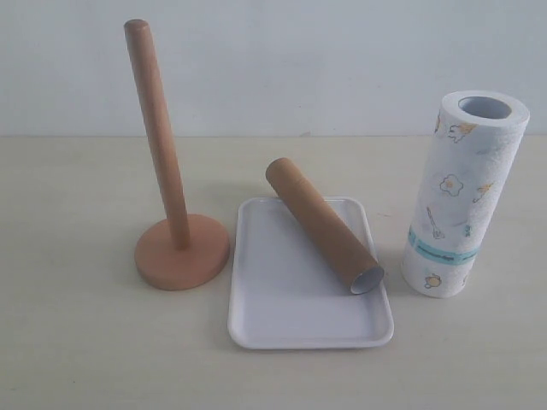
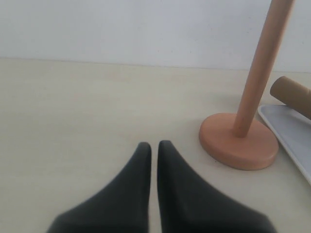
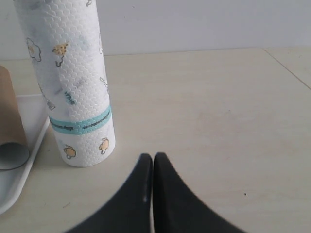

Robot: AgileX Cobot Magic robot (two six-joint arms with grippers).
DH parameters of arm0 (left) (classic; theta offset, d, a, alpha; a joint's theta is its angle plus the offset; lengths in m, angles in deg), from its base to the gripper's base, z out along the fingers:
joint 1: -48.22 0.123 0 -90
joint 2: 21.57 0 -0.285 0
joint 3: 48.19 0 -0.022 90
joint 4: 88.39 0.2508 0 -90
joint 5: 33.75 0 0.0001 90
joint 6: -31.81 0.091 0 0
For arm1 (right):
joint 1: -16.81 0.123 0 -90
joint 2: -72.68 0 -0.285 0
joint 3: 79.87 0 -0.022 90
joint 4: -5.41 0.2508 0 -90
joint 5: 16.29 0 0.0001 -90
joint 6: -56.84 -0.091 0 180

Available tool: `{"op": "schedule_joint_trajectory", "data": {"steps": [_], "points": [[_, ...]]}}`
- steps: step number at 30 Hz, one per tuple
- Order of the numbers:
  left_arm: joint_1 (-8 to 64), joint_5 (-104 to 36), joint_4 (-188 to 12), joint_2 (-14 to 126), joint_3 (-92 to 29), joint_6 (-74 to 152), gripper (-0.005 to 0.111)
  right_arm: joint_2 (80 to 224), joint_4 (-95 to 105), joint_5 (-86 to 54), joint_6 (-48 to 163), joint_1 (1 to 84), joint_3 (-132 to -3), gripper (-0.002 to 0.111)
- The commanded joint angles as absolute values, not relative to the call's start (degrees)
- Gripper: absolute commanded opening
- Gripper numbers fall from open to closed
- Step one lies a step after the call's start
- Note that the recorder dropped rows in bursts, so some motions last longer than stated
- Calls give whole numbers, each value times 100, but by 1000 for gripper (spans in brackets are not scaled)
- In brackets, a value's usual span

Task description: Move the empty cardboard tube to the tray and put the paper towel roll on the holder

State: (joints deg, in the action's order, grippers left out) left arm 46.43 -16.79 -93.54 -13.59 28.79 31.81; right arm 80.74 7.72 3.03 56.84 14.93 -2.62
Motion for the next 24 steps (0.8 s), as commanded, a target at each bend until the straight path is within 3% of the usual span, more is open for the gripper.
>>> {"op": "schedule_joint_trajectory", "data": {"steps": [1,24], "points": [[4663,-1690,-9352,-1379,2903,3181,4,8047,793,278,5684,1466,-266,0],[4663,-1690,-9352,-1379,2903,3181,4,8047,667,-202,5783,1466,-266,0]]}}
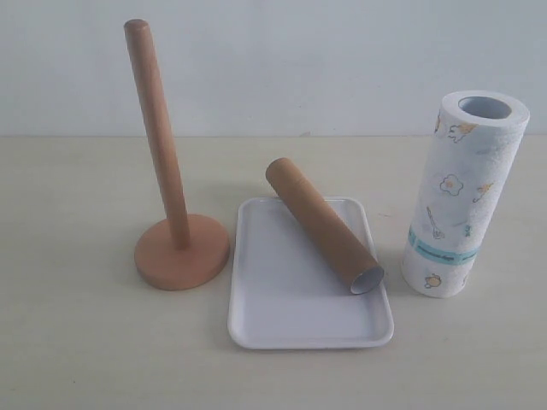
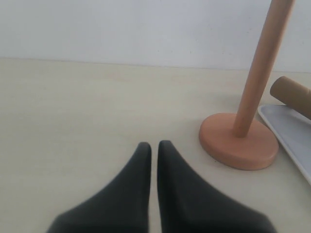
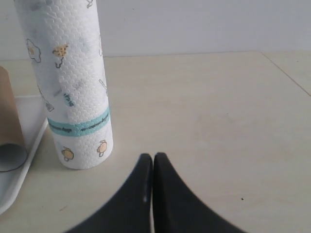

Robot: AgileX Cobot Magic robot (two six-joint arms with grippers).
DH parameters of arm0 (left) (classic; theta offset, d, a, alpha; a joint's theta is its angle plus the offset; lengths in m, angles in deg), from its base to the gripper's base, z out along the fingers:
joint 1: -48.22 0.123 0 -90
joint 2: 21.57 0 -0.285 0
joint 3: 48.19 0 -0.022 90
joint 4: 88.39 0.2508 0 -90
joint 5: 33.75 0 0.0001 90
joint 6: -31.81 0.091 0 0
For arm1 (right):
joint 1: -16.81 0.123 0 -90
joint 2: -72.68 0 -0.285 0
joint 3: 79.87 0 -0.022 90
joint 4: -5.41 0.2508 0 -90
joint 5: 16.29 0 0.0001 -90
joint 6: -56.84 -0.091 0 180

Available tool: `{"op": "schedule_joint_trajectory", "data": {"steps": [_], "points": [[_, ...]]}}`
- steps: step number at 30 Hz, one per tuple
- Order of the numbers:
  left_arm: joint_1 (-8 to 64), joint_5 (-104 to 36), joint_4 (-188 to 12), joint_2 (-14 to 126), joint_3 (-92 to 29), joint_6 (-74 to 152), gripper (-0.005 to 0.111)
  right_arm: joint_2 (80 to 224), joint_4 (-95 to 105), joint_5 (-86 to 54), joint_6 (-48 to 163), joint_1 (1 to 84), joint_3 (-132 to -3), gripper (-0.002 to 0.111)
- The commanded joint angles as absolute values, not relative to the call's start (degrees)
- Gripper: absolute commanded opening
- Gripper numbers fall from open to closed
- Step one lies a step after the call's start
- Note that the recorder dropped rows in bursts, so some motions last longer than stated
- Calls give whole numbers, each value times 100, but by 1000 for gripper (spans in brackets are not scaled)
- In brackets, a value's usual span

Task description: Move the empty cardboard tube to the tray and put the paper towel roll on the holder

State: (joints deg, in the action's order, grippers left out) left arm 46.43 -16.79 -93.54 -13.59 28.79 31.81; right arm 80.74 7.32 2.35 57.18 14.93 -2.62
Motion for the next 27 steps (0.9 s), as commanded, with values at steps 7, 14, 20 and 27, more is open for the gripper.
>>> {"op": "schedule_joint_trajectory", "data": {"steps": [7,14,20,27], "points": [[4663,-1690,-9352,-1379,2903,3181,4,8047,686,-2197,5783,1466,-266,0],[4663,-1690,-9352,-1379,2903,3181,4,8050,766,-3227,6333,1466,-650,0],[4663,-1690,-9352,-1379,2903,3181,4,9301,787,-1828,6026,1466,-1209,0],[4663,-1690,-9352,-1379,2903,3181,4,9372,805,-2869,5568,1466,-1209,0]]}}
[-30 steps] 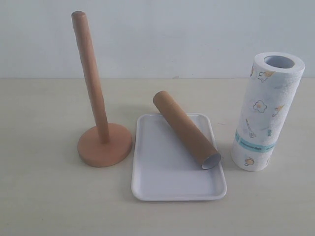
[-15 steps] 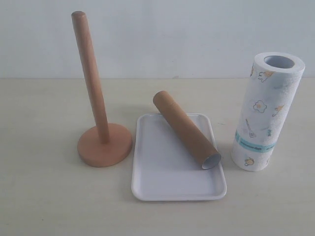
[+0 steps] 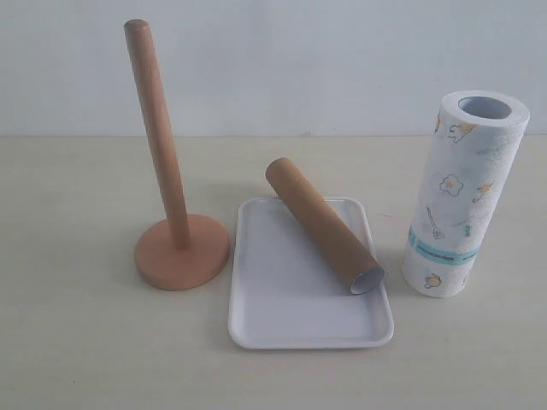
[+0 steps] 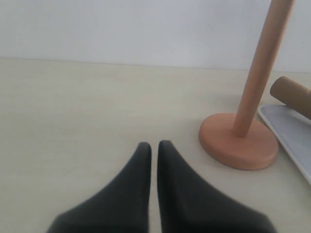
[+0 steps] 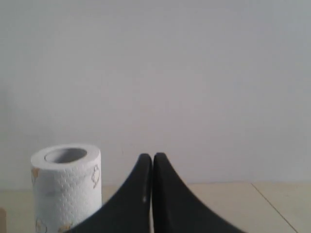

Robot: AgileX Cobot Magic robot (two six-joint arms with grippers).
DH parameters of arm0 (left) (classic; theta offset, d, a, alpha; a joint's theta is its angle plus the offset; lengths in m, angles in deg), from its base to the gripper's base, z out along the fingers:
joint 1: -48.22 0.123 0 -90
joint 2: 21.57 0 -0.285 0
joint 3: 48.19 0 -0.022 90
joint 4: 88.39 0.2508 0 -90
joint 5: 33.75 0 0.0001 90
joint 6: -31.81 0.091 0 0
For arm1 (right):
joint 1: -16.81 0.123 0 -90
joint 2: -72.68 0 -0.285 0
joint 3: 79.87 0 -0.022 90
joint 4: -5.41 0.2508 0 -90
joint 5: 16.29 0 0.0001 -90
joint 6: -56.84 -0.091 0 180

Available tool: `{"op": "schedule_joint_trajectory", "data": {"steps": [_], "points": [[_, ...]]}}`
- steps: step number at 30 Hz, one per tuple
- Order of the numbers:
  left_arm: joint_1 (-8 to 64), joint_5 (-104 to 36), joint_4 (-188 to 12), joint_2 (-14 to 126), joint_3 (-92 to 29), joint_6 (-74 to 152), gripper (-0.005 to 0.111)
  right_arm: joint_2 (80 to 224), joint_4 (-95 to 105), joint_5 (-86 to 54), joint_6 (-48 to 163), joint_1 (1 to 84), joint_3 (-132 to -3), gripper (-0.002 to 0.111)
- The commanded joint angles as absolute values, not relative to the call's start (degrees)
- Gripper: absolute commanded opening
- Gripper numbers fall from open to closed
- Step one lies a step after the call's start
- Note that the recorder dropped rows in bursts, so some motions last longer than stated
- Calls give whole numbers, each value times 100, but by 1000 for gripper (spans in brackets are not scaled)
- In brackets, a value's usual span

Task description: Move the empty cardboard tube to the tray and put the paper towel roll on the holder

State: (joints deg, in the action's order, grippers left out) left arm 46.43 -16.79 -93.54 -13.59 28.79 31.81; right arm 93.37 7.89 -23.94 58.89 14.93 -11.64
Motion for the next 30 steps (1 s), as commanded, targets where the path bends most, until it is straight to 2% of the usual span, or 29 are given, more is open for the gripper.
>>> {"op": "schedule_joint_trajectory", "data": {"steps": [1,11,17,23,27,30], "points": [[4663,-1690,-9352,-1379,2903,3181,4,9372,805,-2880,5471,1466,-1209,0],[4663,-1690,-9352,-1379,2903,3181,4,9675,805,-2366,4983,1466,-1129,0],[4663,-1690,-9352,-1379,2903,3181,4,11014,324,-2898,4731,1491,-1112,0],[4663,-1690,-9352,-1379,2903,3181,4,12696,-2306,-4649,4038,2287,-1112,0],[4663,-1690,-9352,-1379,2903,3181,4,13635,-2157,-4946,4067,2816,-1112,0],[4663,-1690,-9352,-1379,2903,3181,4,14123,-2000,-4891,4033,2891,-1112,0]]}}
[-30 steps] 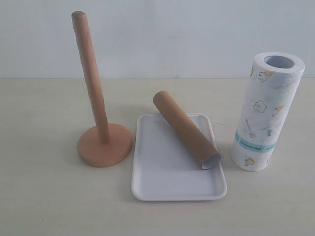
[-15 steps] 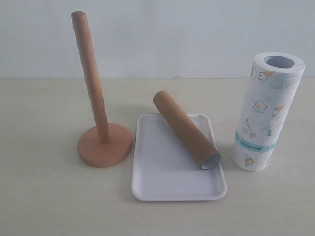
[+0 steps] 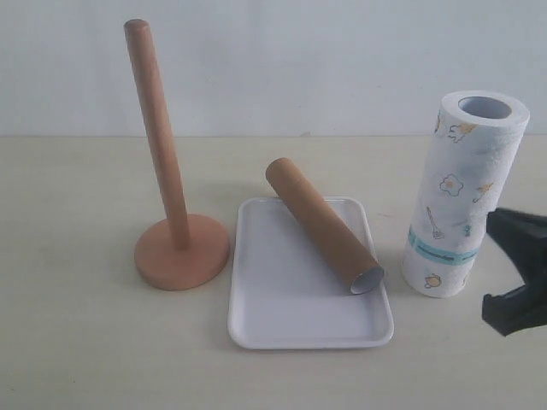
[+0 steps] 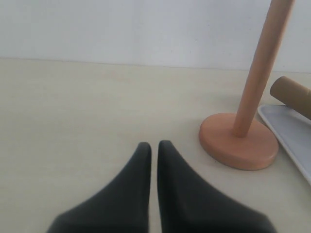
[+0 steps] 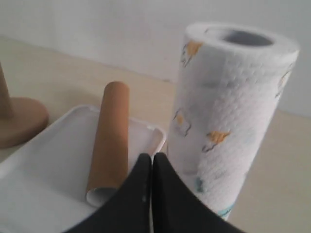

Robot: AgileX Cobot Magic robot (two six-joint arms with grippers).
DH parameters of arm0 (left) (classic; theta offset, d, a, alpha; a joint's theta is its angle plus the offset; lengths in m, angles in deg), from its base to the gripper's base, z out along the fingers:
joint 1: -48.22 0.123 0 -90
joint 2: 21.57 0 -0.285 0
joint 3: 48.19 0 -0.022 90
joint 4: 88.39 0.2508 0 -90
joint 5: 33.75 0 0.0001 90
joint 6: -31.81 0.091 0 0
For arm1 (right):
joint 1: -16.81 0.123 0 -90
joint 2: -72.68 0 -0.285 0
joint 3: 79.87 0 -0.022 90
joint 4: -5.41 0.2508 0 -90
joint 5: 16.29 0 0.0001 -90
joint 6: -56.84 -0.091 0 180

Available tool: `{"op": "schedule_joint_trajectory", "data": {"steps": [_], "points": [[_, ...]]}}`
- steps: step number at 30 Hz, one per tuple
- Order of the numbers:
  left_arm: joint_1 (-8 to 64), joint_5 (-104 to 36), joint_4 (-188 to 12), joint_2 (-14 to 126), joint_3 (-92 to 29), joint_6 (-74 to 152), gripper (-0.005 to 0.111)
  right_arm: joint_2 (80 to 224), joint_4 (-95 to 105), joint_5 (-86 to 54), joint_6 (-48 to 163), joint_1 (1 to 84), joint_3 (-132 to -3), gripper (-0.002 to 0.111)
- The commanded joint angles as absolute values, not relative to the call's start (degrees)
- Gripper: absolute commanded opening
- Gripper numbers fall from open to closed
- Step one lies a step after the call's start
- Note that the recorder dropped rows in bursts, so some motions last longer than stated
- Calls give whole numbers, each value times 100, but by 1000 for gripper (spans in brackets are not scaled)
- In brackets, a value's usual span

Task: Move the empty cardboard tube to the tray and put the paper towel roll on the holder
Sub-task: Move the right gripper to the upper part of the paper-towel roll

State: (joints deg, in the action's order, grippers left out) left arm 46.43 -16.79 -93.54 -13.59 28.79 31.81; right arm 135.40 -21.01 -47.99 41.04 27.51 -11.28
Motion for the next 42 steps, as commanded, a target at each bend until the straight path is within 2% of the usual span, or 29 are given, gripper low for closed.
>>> {"op": "schedule_joint_trajectory", "data": {"steps": [1,3,5,7,9,11,18,24,32,42], "points": [[4663,-1690,-9352,-1379,2903,3181,4,14250,-1958,-4905,3999,2891,-1112,0],[4663,-1690,-9352,-1379,2903,3181,4,14429,-1866,-4912,3958,2891,-1112,6],[4663,-1690,-9352,-1379,2903,3181,4,14501,-1786,-4912,3960,2880,-1112,22],[4663,-1690,-9352,-1379,2903,3181,4,14515,-1634,-4912,3960,2880,-1112,46],[4663,-1690,-9352,-1379,2903,3181,4,14515,-1426,-4912,3973,2880,-1128,80],[4663,-1690,-9352,-1379,2903,3181,4,14515,-1271,-4991,3960,2880,-1137,106],[4663,-1690,-9352,-1379,2903,3181,4,14515,-1234,-5164,3972,2880,-1137,105],[4663,-1690,-9352,-1379,2903,3181,4,14515,-717,-5603,5177,2880,-1137,105],[4663,-1690,-9352,-1379,2903,3181,4,14579,-110,-6232,5684,2880,-1137,105],[4663,-1690,-9352,-1379,2903,3181,4,16350,195,-8231,5740,2880,-1234,105]]}}
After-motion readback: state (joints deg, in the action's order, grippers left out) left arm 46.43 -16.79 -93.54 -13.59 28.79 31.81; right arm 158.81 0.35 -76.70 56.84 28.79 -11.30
